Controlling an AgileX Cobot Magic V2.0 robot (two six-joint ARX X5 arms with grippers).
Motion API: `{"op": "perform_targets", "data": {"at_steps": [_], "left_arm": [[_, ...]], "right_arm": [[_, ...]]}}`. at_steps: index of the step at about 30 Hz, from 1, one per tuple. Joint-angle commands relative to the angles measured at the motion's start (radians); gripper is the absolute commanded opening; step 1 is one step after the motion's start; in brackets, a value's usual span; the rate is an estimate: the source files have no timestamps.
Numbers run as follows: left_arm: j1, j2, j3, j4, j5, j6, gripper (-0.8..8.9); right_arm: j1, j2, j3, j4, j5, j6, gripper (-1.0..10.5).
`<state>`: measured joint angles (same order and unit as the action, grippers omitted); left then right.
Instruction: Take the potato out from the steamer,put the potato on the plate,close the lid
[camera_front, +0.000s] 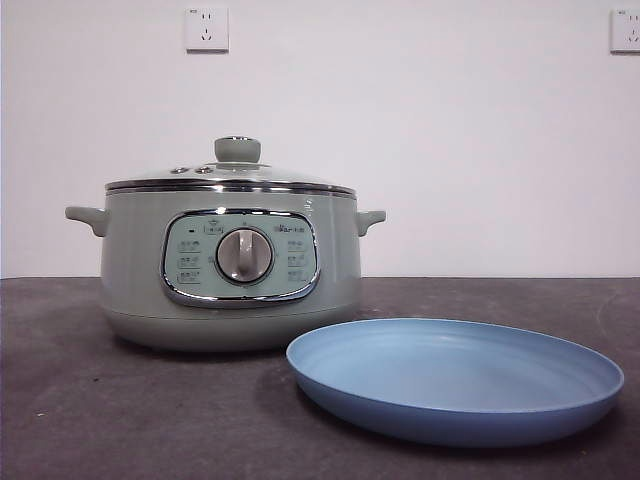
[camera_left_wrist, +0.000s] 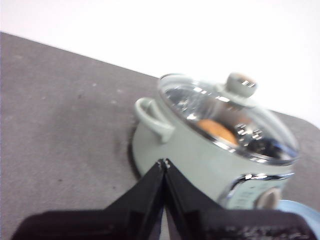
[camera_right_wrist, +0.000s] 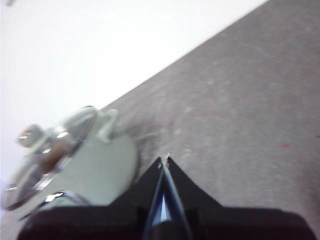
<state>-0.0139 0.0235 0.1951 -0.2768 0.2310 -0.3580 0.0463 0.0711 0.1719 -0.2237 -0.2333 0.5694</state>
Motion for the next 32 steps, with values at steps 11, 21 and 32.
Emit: {"op": "perform_targets", "data": {"at_steps": [11, 21, 32], "left_arm": [[0.002, 0.302, 0.386, -0.281, 0.254, 0.163, -0.08], [0.002, 0.532, 0.644, -0.518, 0.454, 0.397, -0.08], [0.001, 0.574, 0.698, -0.588, 0.476, 0.441, 0.04]], "right_arm": [[0.012, 0.367, 0.475, -0.333, -0.259, -0.314, -0.1], [0.048, 0.614, 0.791, -0.656, -0.522, -0.626, -0.1], [0.068, 0.682, 0.846, -0.747, -0.526, -0.699, 0.1]]}}
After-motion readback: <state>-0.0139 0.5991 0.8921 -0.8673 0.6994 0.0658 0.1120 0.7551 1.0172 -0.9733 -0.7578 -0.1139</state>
